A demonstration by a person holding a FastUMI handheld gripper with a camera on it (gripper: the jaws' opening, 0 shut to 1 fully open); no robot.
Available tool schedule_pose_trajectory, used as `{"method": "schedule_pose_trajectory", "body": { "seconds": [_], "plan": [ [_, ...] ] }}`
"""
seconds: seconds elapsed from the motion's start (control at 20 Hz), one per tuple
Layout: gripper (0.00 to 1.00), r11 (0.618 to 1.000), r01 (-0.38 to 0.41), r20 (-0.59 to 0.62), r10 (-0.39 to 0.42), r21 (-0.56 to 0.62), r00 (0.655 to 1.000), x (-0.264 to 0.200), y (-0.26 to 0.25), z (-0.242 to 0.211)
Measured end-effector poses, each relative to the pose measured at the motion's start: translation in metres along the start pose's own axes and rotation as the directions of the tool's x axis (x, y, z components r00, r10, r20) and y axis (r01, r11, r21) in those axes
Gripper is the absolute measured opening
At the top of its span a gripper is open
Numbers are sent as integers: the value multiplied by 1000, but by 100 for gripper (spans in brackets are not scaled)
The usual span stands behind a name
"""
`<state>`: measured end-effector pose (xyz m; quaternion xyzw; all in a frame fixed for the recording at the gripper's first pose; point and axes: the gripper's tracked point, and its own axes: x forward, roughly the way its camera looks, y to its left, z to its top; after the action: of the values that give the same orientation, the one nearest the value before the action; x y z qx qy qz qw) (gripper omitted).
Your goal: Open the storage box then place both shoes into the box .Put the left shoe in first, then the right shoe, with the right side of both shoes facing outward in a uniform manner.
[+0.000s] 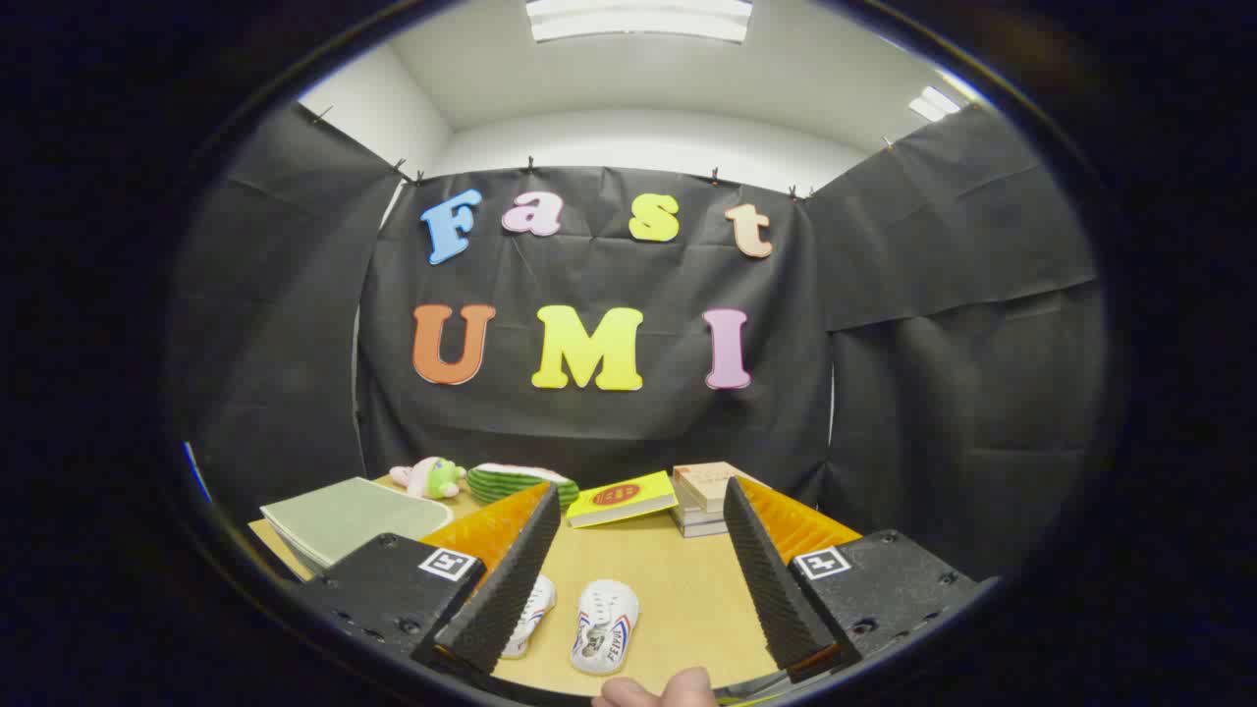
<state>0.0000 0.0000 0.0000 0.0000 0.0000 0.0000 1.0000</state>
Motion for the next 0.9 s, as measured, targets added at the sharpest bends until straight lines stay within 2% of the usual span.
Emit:
{"method": "schedule_pose_trajectory", "body": {
  "seconds": [0.9],
  "plan": [
    [100, 999, -31, -32, 32, 5, 999, 7, 11, -2]
  ]
}}
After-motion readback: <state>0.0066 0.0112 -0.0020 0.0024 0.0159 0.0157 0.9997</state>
